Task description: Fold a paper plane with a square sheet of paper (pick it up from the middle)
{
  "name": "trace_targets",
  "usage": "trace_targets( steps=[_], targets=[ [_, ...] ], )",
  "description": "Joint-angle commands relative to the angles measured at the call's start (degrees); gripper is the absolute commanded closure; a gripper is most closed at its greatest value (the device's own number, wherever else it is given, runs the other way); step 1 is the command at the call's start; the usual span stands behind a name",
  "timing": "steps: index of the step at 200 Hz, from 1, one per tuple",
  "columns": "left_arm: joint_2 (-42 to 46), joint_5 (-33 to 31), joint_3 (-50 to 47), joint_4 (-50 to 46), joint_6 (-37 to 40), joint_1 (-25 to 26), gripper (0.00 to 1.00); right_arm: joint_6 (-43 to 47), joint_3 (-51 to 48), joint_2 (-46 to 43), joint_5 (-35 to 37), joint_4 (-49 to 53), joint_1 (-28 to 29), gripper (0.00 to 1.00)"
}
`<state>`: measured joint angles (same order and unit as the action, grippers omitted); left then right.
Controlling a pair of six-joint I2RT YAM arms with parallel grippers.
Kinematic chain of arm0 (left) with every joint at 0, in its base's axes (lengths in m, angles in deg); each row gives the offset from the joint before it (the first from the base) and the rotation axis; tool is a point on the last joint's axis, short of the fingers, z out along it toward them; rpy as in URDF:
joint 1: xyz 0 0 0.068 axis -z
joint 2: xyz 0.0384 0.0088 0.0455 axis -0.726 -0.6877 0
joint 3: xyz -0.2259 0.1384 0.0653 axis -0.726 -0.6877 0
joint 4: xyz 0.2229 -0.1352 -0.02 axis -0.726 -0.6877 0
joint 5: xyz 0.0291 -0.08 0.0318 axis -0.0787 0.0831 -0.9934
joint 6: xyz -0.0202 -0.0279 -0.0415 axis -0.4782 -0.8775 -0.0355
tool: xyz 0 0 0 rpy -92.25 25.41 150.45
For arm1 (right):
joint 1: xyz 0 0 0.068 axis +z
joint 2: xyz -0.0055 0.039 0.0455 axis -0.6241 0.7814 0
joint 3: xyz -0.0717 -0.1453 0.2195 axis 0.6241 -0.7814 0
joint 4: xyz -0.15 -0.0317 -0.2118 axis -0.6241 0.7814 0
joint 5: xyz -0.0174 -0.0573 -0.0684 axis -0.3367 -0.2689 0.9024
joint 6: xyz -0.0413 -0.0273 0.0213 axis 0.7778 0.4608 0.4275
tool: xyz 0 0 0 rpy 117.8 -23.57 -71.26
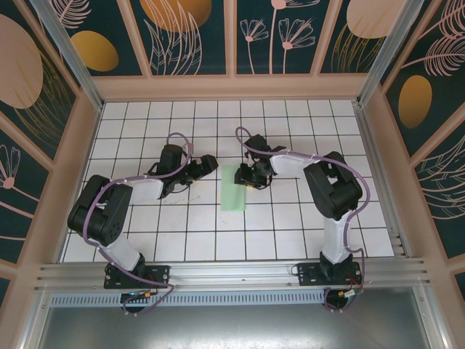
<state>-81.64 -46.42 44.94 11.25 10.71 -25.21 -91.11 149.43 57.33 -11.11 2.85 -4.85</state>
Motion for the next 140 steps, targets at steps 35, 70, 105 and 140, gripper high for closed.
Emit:
trace_targets(
  steps=[35,70,105,140],
  targets=[
    [-1.14,1.04,1.33,1.28,0.23,-0.25,0.02,1.15,-5.92,14.08,16.72,2.54,-0.43,0.61],
    [-1.18,1.76,1.35,1.45,0.24,-0.21,0.02,1.95,-5.40,14.39,16.95,2.80,-0.06,0.57],
    [-1.50,4.29,1.30,2.84,-0.03,-0.24,0.03,2.98,-5.47,14.48,16.90,2.71,0.04,0.55],
    [-1.94,6.68,1.33,3.96,-0.89,-0.16,0.12,4.25,-5.56,14.50,17.09,2.62,0.16,0.55]
  ],
)
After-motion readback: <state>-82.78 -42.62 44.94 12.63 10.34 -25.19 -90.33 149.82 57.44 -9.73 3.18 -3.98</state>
